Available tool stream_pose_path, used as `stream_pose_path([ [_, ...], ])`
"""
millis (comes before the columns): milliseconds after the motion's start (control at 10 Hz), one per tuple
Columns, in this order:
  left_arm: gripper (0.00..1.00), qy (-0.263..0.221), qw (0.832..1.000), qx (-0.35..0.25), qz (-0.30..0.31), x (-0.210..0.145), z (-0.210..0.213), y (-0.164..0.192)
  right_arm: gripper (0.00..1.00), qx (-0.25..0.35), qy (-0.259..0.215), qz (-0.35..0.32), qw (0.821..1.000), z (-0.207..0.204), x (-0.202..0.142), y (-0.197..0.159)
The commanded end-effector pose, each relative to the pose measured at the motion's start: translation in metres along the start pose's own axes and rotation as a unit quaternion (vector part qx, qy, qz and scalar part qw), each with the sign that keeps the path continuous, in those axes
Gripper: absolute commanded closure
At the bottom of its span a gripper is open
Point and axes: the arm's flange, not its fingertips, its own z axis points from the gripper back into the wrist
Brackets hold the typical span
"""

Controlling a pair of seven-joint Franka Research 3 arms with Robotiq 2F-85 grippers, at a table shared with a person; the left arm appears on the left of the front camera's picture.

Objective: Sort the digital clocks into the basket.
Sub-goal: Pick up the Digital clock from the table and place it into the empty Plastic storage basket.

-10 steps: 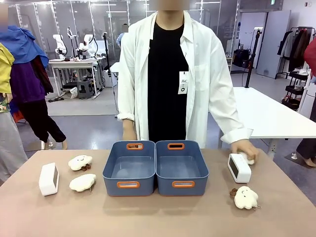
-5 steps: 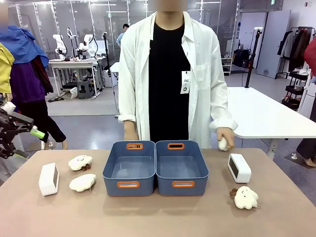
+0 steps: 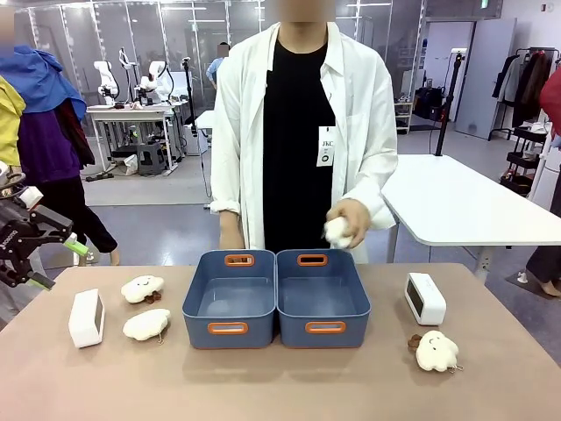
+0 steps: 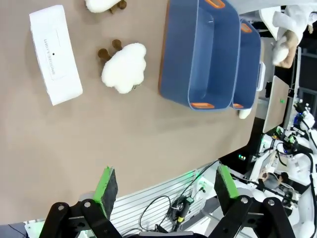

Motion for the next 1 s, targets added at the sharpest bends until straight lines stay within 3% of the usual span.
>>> stream_pose_path([
  [0,0.00,-0.006,1.000,0.002,0.004,-0.010,0.004,0.007,0.00,0.003,0.002,0.005,1.000,0.003,-0.001,0.002],
  [300,0.00,-0.026,0.999,0.025,0.019,-0.005,-0.003,0.013,0.00,0.003,0.002,0.005,1.000,0.003,-0.001,0.002],
  [500,0.00,-0.086,0.992,0.087,0.042,0.014,-0.030,0.014,0.00,0.003,0.002,0.005,1.000,0.003,-0.001,0.002],
  [700,0.00,-0.102,0.980,0.161,0.054,0.042,-0.075,0.020,0.00,0.003,0.002,0.005,1.000,0.003,-0.001,0.002],
  [900,0.00,-0.082,0.968,0.231,0.061,0.061,-0.106,0.028,0.00,0.003,0.002,0.005,1.000,0.003,-0.001,0.002],
])
